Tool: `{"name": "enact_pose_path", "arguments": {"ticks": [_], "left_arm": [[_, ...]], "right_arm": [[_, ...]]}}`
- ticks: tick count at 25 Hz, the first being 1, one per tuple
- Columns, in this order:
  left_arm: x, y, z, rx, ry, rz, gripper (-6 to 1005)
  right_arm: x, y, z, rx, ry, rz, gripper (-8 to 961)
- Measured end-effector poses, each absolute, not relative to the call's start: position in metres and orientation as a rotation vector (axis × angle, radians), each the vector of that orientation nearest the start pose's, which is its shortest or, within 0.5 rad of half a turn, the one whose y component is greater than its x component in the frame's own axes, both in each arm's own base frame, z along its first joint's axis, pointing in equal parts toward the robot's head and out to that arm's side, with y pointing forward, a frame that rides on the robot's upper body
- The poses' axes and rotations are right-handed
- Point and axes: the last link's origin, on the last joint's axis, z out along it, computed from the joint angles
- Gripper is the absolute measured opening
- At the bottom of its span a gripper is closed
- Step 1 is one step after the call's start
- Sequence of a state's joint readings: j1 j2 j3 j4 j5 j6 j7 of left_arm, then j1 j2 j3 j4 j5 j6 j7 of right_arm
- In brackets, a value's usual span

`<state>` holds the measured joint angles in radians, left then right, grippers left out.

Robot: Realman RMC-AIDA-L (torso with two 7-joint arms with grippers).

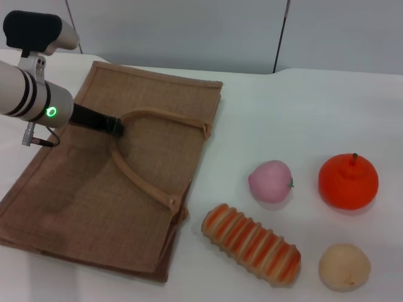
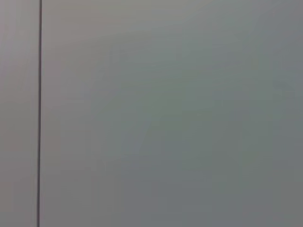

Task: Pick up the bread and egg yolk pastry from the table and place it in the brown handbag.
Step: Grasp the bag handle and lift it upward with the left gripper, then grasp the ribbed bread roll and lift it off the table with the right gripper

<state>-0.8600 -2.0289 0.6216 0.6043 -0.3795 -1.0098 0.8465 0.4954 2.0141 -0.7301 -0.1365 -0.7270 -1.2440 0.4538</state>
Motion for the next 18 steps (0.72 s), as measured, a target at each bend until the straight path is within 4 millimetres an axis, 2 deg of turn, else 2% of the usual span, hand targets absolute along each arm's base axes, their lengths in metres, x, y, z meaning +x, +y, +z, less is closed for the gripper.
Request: {"name": "enact_pose_path", "arguments": {"ticks": [1, 6, 9, 14, 18], "left_arm": [[-0.276, 0.439, 0.022, -2.169, -1.260, 0.074, 130], [-0.276, 0.439, 0.021, -2.153, -1.272, 0.009, 127], [-0.276, 0.438, 0.023, -2.147, -1.270, -0.113, 126], [-0.272, 0.428, 0.033, -2.172, -1.233, -0.439, 125], [-0.266, 0.412, 0.047, -2.195, -1.103, -0.741, 124]], "right_arm": [[0.334, 0.360, 0.065, -1.536, 0.466, 0.831, 859], [0.335, 0.360, 0.064, -1.539, 0.466, 0.830, 859], [0.334, 0.360, 0.062, -1.551, 0.465, 0.829, 859], [0.328, 0.360, 0.052, -1.639, 0.457, 0.828, 858], [0.319, 0.364, 0.044, -1.781, 0.468, 0.856, 857]]}}
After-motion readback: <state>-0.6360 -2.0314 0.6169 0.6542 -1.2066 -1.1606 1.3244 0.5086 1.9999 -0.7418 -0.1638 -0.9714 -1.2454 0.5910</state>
